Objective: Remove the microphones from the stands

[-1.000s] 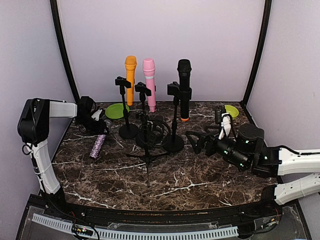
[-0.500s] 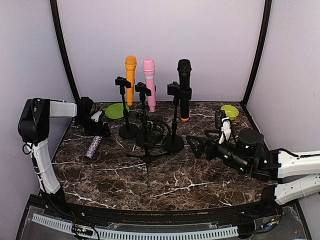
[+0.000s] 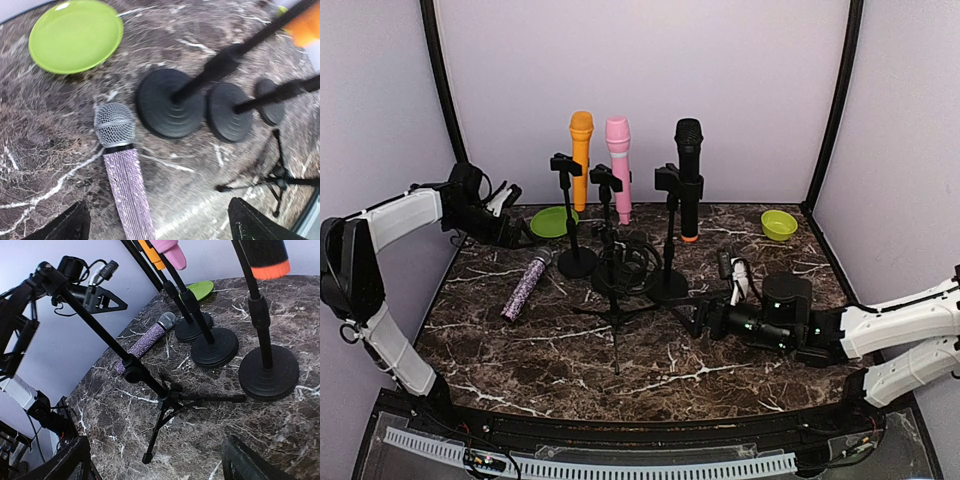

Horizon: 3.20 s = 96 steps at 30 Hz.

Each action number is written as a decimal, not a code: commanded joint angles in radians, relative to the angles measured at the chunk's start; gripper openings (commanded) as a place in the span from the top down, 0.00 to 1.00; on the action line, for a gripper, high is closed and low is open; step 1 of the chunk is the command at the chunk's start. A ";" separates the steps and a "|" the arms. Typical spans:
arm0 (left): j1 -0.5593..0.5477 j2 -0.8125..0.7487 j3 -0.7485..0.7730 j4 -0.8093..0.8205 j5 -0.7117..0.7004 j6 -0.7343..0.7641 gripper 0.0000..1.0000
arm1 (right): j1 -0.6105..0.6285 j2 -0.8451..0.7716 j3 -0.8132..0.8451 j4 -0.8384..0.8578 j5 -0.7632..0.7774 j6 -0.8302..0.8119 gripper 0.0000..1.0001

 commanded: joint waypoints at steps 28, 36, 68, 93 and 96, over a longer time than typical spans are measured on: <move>-0.429 -0.127 -0.062 0.131 0.561 0.341 0.34 | -0.110 0.661 0.293 0.529 -0.447 0.685 0.41; -0.470 -0.103 -0.023 0.086 0.547 0.389 0.37 | -0.118 0.682 0.294 0.538 -0.464 0.722 0.48; -0.532 -0.115 -0.035 0.099 0.502 0.260 0.53 | -0.148 0.736 0.375 0.564 -0.576 0.754 0.77; -0.533 -0.165 -0.121 0.204 0.389 0.136 0.94 | -0.064 0.641 0.474 0.083 -0.379 0.246 0.94; -0.533 -0.169 -0.123 0.190 0.386 0.151 0.94 | -0.031 0.630 0.488 0.002 -0.297 0.163 0.89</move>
